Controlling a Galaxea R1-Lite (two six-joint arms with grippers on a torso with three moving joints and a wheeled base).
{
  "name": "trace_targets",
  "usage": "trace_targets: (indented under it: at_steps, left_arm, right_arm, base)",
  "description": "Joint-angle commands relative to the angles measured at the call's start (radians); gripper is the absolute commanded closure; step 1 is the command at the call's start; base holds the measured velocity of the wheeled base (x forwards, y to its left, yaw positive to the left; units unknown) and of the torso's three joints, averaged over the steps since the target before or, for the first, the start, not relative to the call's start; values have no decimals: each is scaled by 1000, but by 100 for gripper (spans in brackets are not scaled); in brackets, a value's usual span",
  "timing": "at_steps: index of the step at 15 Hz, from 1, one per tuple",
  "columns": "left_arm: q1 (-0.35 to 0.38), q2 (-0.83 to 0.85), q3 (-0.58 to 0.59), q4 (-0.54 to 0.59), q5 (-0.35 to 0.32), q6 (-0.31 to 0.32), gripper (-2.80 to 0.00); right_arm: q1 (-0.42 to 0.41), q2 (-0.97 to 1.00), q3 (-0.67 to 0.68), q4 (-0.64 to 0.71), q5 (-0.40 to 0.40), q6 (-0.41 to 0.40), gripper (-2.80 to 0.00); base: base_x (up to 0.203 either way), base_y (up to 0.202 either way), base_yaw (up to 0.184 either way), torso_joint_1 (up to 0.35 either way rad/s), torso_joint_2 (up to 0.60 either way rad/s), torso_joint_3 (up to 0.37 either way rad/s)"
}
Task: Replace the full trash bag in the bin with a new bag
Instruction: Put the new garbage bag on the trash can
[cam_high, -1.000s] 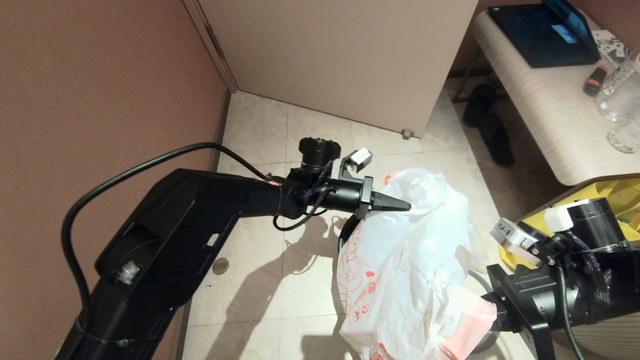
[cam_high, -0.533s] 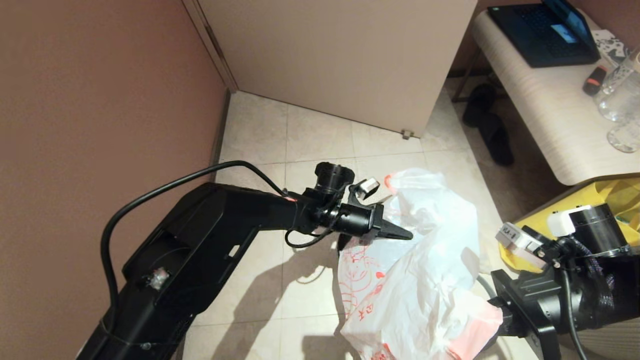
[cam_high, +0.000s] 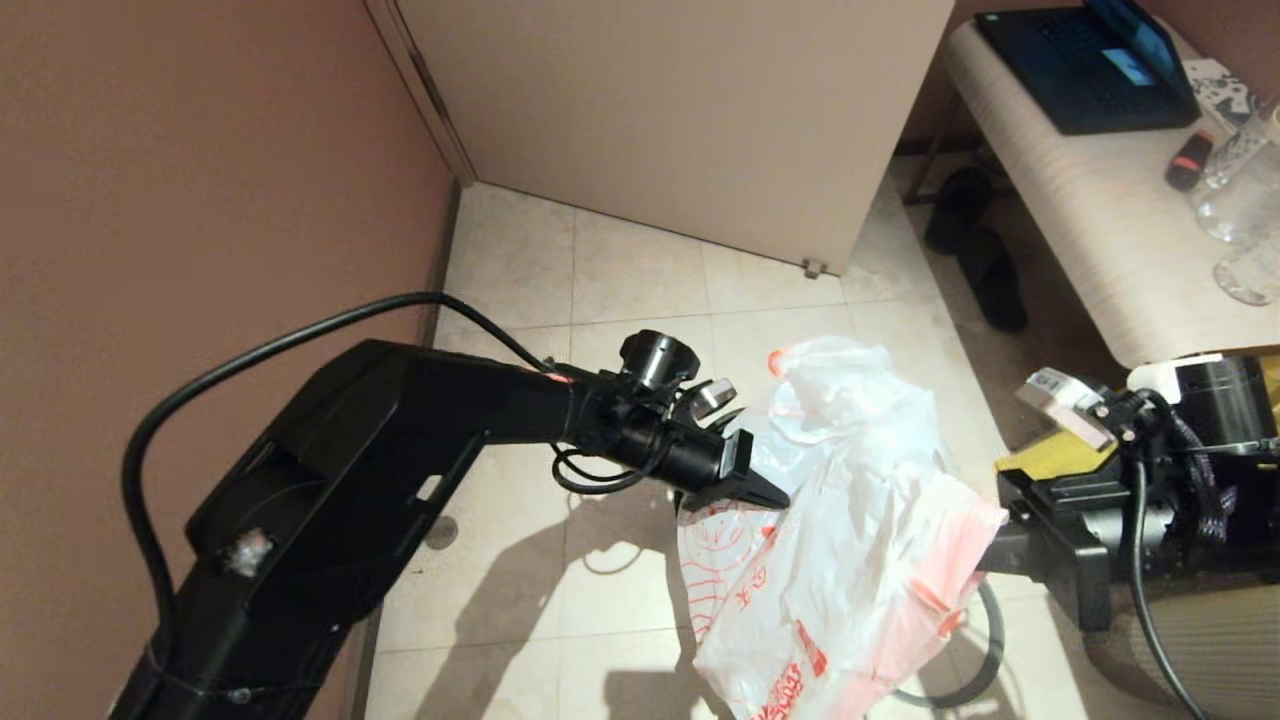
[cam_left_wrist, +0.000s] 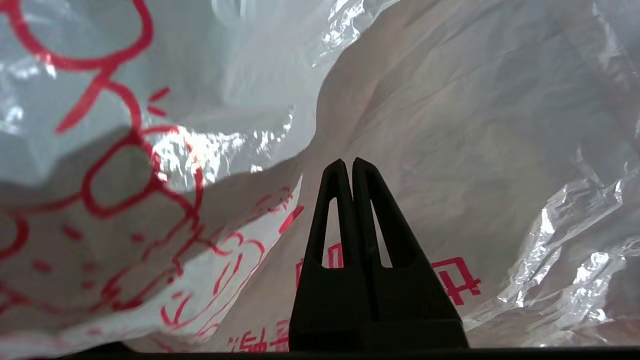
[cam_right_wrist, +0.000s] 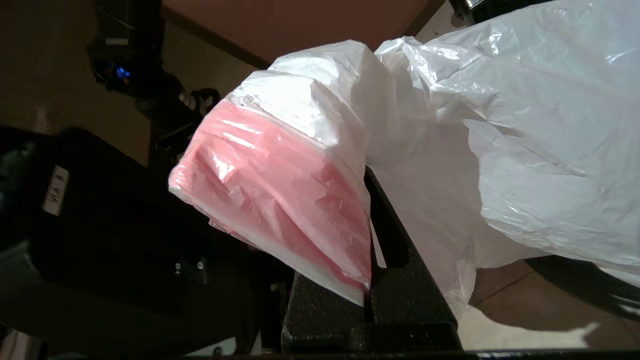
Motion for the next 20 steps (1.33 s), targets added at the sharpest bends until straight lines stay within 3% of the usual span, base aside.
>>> trace_targets:
  at_steps: [1,3,4,5,7,9,11,15,19,20]
  left_arm:
    - [8,-169,33,-2,119,-24,0]
    - [23,-258,-17,-23,254,-85,0]
    - [51,-290,-57,-23,317,-100,0]
    - [89,-312,-65,-29,339,-102,0]
    - [145,-330,-73,-71,346,-85,0]
    - [205,-337,-74,-111,334,-81,0]
    - [211,-351,-70,-103,319,-85,0]
    - [192,-468,-64,-27,282,-90,0]
    - [208,-474,-60,-18,269,-98,0]
    - [216,-483,-60,-19,268,-98,0]
  right_arm:
    - [60,-68,-54,-3,-18,114,0]
    - [151,-90,-86,-3,-89,162,0]
    - [199,-90,-110,-2,-195,167,0]
    - [244,-74,-142,-2,-320,166,0]
    - [269,6,-217,17,-385,133,0]
    - [274,59,-292,83,-419,9,0]
    - [275,68,-314,182,-534,-146,0]
    - [310,-59,-217,222,-727,-249,0]
    - [357,-83,-247,297,-793,-394,0]
    - [378,-86,-277,312,-866,-418,0]
  base:
    - [0,0,0,0,0,0]
    - [0,0,0,0,0,0]
    - [0,0,0,0,0,0]
    - [0,0,0,0,0,0]
    - [0,0,0,0,0,0]
    - [0,0,0,0,0,0]
    - [0,0,0,0,0,0]
    - [0,0,0,0,0,0]
    - [0,0,0,0,0,0]
    - [0,0,0,0,0,0]
